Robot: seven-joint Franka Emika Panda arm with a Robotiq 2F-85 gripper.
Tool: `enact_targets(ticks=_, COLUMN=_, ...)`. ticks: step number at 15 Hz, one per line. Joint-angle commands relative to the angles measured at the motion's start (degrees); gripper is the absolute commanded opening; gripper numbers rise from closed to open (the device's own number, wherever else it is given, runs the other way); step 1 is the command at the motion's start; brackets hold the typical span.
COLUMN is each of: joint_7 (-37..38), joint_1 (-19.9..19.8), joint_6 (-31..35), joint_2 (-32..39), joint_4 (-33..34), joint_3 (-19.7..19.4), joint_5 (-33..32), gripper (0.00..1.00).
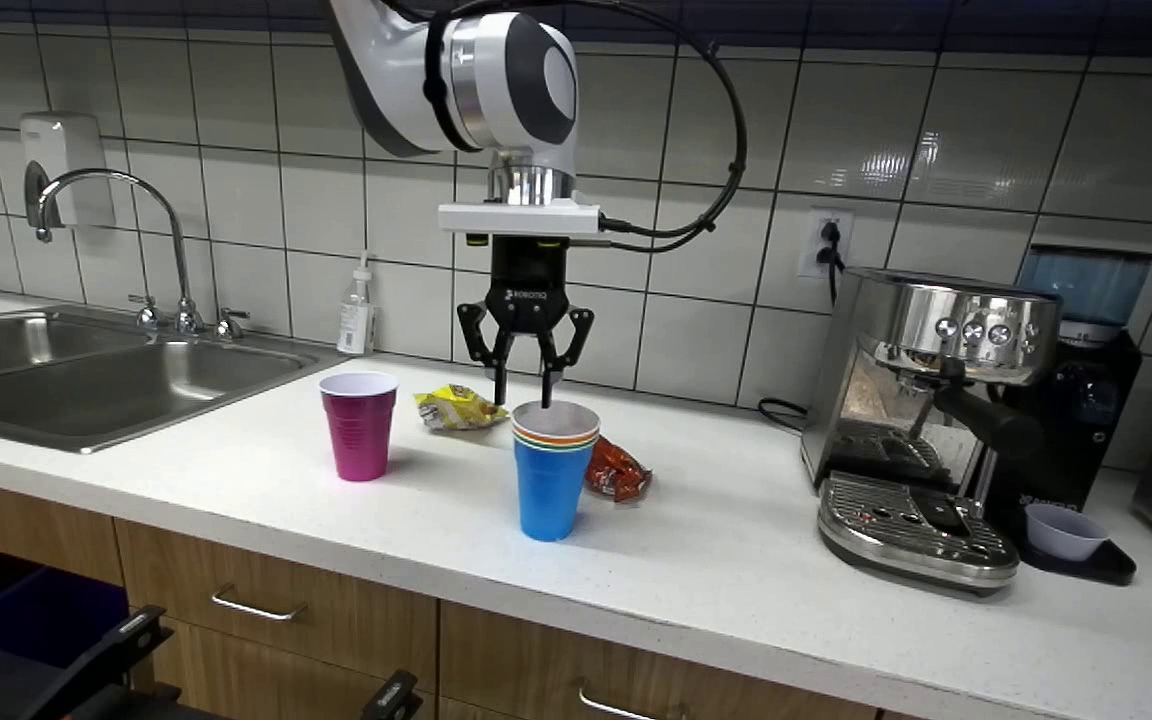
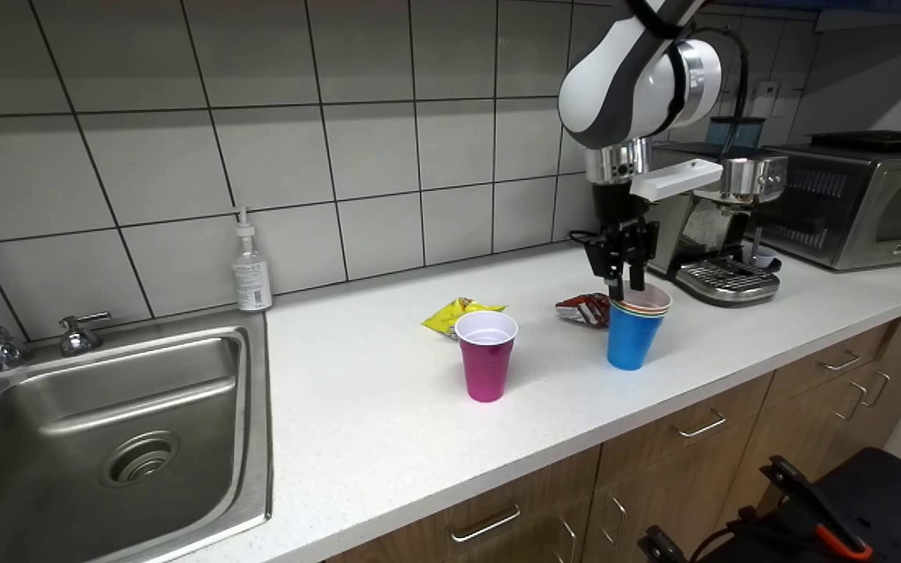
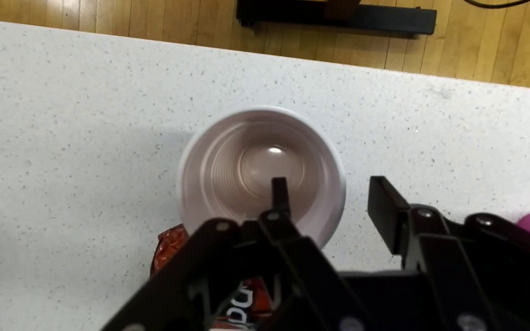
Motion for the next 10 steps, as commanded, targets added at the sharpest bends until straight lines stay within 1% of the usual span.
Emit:
enact_targets(ticks=1, joint_7=-2.07, joint_1=-0.28, joint_6=-0.23, joint_2=-2.10, joint_4=-0.53, joint_3=0.67, joint_5=-0.28, gripper=0.82)
enact_targets(ticks=3, joint_7=-2.66, joint_1=-0.17, joint_6=-0.08, joint_2=-2.87, joint_4=-0.92, joint_3=0.87, joint_5=-0.23, gripper=0.97)
enact_targets(ticks=4, joint_7=-3.03, joint_1=-0.07, joint_6=0.01, joint_2=-3.24, joint_4=-1.07, joint_3=1.02, joint_5=-0.27, gripper=1.00)
enact_targets(ticks=10, joint_7=-4.89, joint_1=1.28, joint_6=0.32, joint_2=-5.26, joint_4=-2.20, joint_3=2.53, joint_5=-0.05, gripper=1.00)
